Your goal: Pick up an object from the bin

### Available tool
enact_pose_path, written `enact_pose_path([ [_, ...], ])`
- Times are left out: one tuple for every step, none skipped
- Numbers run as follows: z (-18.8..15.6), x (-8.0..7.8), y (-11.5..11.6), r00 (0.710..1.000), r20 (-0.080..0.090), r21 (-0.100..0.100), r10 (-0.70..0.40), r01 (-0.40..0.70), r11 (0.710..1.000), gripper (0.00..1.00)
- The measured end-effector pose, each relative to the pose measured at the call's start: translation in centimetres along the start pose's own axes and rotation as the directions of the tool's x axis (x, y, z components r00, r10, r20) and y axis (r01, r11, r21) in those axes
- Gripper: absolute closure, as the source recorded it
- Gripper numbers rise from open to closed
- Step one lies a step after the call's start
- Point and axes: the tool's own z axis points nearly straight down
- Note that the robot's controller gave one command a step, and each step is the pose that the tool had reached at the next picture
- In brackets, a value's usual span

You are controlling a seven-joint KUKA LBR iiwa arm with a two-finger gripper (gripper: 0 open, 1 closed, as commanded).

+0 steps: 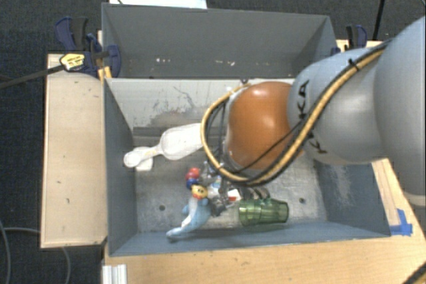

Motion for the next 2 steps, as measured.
enact_pose_path([
  [-0.92, -0.08, 0.0, 1.0, 0.003, 0.0, 0.001, -0.001, 1.0, 1.0],
  [-1.5, -0.07, 0.0, 1.0, 0.002, 0.0, 0.002, -0.002, 1.0, 1.0],
])
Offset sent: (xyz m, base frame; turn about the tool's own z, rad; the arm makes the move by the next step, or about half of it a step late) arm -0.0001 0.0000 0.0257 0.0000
